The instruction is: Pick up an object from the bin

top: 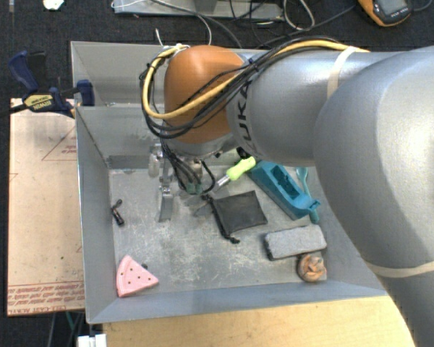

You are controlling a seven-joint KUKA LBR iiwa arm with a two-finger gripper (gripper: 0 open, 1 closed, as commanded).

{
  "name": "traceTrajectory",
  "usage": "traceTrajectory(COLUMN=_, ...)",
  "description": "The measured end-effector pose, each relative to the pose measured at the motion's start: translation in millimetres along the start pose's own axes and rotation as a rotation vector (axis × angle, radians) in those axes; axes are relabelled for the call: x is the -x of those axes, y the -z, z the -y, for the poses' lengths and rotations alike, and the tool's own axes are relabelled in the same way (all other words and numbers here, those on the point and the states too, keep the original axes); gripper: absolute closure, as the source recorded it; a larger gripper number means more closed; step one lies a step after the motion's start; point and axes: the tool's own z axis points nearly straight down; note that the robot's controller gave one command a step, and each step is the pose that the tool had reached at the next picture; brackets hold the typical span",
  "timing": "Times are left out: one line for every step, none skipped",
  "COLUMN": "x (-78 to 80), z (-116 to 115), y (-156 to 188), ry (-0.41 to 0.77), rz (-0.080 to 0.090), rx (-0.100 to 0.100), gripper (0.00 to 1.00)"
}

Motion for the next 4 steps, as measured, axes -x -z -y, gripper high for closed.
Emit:
traceTrajectory(x=1.9, z=1, y=5, ry=-0.002, rz=0.007, rx=0.001, gripper=0.00)
traceTrajectory(x=-5.6, z=63, y=54, ry=-0.012, rz=0.003, rx=0.002, gripper=0.00)
traceTrajectory(x=-1.7, z=65, y=113, ry=0.089, rz=0.003, rx=-0.001, gripper=0.00)
traceTrajectory(x=-13.6, z=98, y=99, ry=0.018, rz=0.006, rx=0.005, gripper=0.00)
